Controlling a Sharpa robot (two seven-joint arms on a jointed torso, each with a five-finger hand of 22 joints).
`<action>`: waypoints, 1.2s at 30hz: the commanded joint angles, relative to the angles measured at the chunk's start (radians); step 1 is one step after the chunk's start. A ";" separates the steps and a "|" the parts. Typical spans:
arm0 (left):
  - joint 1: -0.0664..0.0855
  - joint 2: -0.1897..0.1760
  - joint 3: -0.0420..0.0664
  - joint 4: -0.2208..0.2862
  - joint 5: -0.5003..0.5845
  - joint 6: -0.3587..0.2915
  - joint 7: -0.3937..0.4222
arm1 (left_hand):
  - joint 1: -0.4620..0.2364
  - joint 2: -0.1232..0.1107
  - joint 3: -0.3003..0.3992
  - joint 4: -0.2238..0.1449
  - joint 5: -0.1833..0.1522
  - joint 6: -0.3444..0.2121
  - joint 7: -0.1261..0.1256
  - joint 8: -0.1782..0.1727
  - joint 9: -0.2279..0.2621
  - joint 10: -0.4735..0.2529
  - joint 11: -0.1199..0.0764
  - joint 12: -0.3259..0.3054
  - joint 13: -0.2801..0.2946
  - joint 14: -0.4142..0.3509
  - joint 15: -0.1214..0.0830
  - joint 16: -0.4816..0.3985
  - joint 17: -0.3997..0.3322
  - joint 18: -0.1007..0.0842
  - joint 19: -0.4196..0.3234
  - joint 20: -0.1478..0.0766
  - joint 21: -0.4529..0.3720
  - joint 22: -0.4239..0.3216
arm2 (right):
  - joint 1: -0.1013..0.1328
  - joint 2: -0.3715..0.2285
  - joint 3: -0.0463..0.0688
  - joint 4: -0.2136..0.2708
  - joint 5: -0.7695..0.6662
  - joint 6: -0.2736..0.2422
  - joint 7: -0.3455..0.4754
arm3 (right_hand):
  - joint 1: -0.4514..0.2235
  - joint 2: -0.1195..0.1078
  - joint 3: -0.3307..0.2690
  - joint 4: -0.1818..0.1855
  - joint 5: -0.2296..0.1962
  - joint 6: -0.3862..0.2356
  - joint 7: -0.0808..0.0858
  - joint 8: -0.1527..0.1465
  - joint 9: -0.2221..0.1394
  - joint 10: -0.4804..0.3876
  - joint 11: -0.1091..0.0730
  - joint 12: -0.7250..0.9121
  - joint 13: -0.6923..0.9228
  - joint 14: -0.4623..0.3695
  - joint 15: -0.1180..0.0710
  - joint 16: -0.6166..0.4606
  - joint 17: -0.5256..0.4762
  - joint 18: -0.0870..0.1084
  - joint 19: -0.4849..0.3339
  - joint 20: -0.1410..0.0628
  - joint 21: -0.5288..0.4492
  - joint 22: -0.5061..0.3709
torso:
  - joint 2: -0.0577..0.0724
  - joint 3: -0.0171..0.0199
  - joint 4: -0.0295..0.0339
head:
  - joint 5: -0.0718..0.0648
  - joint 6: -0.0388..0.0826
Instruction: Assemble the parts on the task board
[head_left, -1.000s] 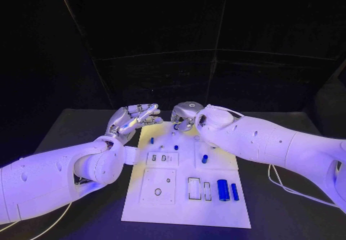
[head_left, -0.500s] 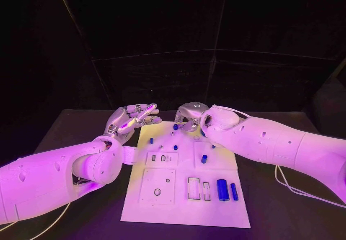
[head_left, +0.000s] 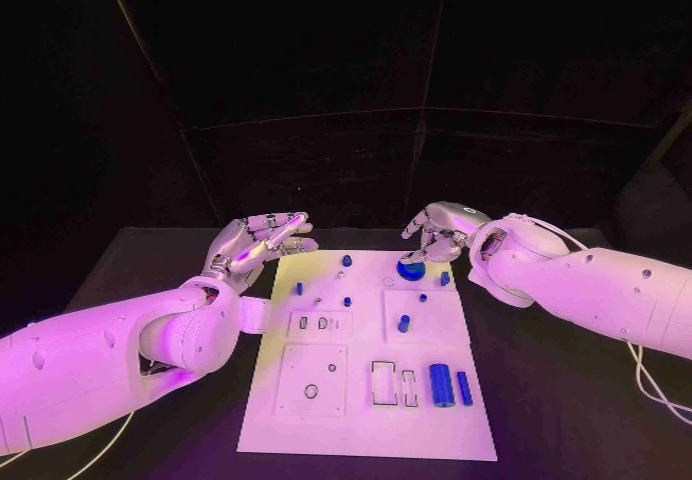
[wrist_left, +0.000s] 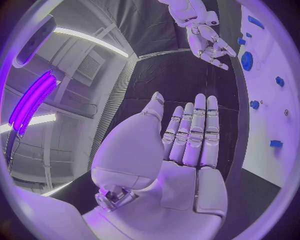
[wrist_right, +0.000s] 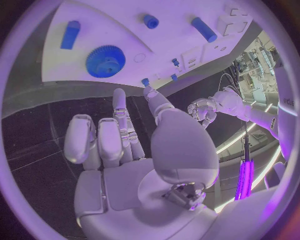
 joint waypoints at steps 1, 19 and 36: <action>0.002 0.002 0.001 -0.001 -0.007 0.017 0.004 | 0.005 0.007 0.001 -0.006 0.006 0.008 0.002 -0.005 -0.001 -0.002 -0.001 -0.004 -0.001 0.006 -0.002 -0.005 0.001 0.015 0.006 0.002 -0.004 -0.002 | 0.002 -0.016 0.002 0.006 0.075 0.055 -0.066 | 0.061 0.031 -0.123 0.074 0.016 -0.019 0.002 0.022 0.007 -0.088 0.009 0.264 0.268 0.042 -0.005 0.080 0.124 -0.019 0.035 0.001 0.027 0.058 | -0.002 0.0011 -0.0057 | -0.004 0.003; 0.001 0.015 0.001 -0.014 -0.007 0.023 0.002 | 0.006 0.008 0.001 -0.007 0.006 0.010 0.000 -0.005 -0.001 0.001 -0.002 -0.004 0.000 0.007 -0.003 -0.006 0.002 0.015 0.008 0.001 -0.004 -0.002 | -0.008 0.042 0.002 -0.083 0.021 0.176 -0.095 | 0.212 0.074 -0.245 0.153 0.024 -0.055 0.021 0.072 0.010 -0.039 0.022 0.812 0.867 0.070 0.019 0.205 0.363 -0.035 0.086 0.024 0.065 0.148 | 0.000 -0.0014 0.0014 | -0.012 0.003; 0.001 0.015 0.001 -0.015 -0.007 0.021 0.003 | 0.005 0.008 0.000 -0.008 0.006 0.011 0.000 -0.006 -0.001 0.001 -0.002 -0.005 0.000 0.008 -0.003 -0.006 0.002 0.015 0.008 0.001 -0.004 -0.002 | -0.019 0.065 0.002 -0.101 -0.045 0.195 -0.101 | 0.245 0.095 -0.238 0.137 0.048 -0.045 0.020 0.088 0.012 -0.019 0.021 0.866 0.928 0.073 0.020 0.216 0.386 -0.039 0.097 0.025 0.073 0.168 | 0.000 -0.0009 0.0003 | -0.011 -0.002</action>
